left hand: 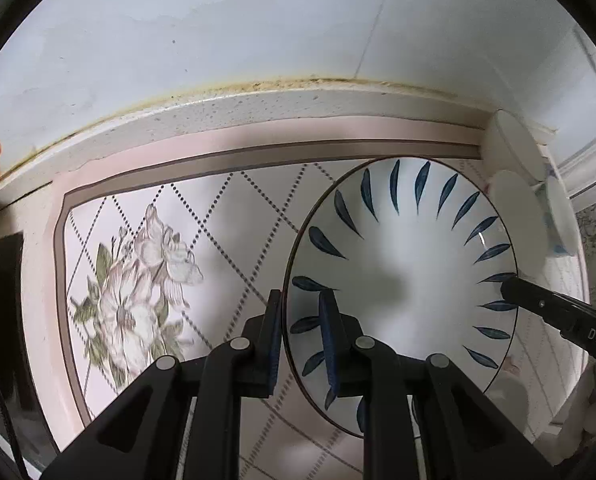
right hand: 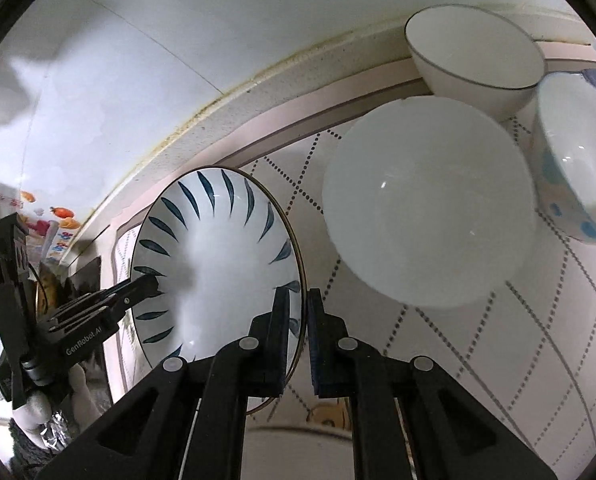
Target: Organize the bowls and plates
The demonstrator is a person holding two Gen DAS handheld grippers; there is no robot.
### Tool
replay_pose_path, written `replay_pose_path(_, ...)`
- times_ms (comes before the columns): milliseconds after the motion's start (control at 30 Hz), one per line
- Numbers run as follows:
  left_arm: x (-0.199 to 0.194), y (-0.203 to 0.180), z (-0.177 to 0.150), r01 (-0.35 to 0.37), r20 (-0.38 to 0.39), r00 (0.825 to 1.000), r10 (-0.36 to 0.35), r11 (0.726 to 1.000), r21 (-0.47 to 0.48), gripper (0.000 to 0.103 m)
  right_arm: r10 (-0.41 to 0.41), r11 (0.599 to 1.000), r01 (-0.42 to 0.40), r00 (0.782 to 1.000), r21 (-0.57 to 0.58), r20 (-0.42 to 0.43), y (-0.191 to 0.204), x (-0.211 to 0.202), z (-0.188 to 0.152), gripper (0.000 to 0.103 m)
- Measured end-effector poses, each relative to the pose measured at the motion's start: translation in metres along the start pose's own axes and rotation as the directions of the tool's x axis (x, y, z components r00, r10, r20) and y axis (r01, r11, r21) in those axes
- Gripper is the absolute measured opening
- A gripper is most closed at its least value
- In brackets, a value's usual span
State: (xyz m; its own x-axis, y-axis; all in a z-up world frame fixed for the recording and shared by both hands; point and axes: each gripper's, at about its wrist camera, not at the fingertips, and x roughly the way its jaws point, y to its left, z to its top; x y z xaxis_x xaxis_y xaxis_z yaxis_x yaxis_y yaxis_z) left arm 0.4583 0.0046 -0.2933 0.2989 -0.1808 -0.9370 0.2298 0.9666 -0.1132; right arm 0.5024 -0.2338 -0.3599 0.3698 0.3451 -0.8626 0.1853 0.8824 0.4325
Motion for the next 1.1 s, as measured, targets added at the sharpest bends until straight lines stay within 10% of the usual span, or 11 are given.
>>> replay_pose_path(633,-0.059,-0.057,-0.077,0.022,0.038,0.999,-0.021,1.000,-0.021,0.016,0.038,0.994,-0.039,0.999,-0.105,-0.009,-0.038,-0.113,-0.086,0.010)
replay_pose_path(1100,-0.032,-0.066,-0.141,-0.027,-0.030,0.999,0.024,0.995,-0.095,0.016,0.023,0.985,-0.044,0.991,-0.166,-0.128,-0.068,-0.094,-0.144,0.010)
